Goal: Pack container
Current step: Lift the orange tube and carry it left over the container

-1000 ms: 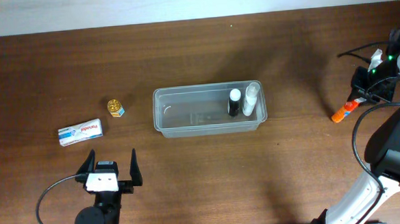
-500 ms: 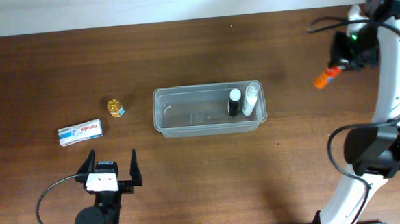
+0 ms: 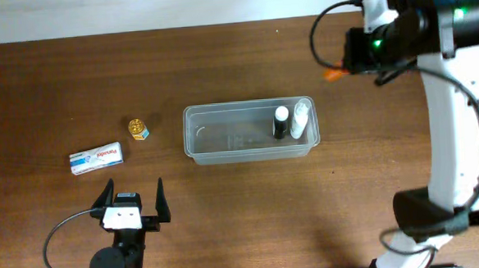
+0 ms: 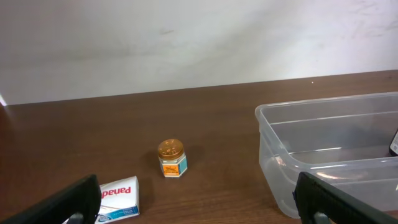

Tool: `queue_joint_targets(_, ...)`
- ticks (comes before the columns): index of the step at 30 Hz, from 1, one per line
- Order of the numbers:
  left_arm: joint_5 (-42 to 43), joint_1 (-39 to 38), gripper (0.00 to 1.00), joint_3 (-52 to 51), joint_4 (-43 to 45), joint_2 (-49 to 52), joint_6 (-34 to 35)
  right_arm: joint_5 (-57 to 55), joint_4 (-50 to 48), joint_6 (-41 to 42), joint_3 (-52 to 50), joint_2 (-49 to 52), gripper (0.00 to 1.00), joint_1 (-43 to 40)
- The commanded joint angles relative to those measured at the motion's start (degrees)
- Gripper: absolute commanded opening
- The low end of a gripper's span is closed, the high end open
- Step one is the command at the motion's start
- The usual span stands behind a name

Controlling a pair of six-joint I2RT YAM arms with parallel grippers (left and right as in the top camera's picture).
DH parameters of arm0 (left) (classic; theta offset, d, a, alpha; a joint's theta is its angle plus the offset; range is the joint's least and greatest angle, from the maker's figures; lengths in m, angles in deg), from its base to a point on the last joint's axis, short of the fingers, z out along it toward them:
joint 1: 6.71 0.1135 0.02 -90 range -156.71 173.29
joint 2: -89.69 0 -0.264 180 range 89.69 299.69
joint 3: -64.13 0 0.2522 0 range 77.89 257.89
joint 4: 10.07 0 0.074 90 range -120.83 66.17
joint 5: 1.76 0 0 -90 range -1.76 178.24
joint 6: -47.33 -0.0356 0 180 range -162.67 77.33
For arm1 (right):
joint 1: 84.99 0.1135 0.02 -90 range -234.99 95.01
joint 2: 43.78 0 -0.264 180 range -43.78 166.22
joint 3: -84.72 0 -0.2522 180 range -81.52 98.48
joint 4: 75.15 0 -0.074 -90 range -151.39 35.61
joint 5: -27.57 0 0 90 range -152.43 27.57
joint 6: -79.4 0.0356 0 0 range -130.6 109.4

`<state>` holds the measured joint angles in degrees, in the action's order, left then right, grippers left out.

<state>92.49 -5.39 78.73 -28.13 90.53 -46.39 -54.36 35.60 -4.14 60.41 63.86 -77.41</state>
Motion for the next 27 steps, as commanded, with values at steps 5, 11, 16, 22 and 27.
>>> queue_joint_targets(5,-0.17,0.35,0.99,-0.33,-0.07,-0.5,-1.11,0.52,0.35,1.44,0.92,-3.56,0.23,10.27)
queue_joint_targets(11,-0.17,0.35,0.99,-0.33,-0.07,-0.5,-1.11,0.24,0.35,1.55,-3.48,-3.32,0.24,16.7)
queue_joint_targets(16,-0.17,0.35,0.99,-0.33,-0.07,-0.5,-1.11,-2.95,0.33,3.48,-9.73,-3.28,0.23,17.57)
queue_joint_targets(22,-0.17,0.35,0.99,-0.33,-0.07,-0.5,-1.11,-4.94,-2.8,3.54,-19.21,-3.23,0.19,17.49)
queue_joint_targets(27,-0.17,0.35,0.99,-0.33,-0.07,-0.5,-1.09,-8.85,-6.51,5.03,-24.9,-3.21,0.19,17.46)
